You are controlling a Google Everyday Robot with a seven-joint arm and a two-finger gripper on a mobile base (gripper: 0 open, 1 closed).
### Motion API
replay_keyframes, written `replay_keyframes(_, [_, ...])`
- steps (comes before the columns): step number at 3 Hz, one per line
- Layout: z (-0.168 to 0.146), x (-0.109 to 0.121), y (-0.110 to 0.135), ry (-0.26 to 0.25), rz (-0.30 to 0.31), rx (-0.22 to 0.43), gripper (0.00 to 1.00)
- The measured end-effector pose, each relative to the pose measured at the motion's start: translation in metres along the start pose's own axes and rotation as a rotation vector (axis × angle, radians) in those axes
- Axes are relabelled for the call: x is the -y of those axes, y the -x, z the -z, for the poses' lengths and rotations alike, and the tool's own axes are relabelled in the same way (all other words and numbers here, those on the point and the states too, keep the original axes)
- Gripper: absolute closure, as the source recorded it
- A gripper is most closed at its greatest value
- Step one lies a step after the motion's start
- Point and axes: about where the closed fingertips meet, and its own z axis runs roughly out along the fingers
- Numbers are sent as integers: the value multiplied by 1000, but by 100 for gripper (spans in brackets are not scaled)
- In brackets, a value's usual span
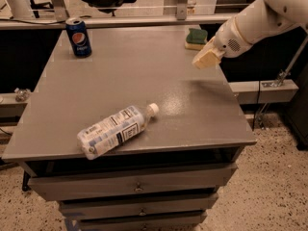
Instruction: Move sponge near pepsi can
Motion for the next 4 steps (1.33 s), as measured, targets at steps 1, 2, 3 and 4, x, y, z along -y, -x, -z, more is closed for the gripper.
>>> replay_keyframes(1, [-4,35,3,-70,-53,58,36])
replay_keyframes(2, [-4,73,1,-141,-116,104,13])
replay_keyframes(3, [-3,104,-1,-230,-193,97,0])
replay_keyframes(4, [-4,106,-2,-235,-216,97,0])
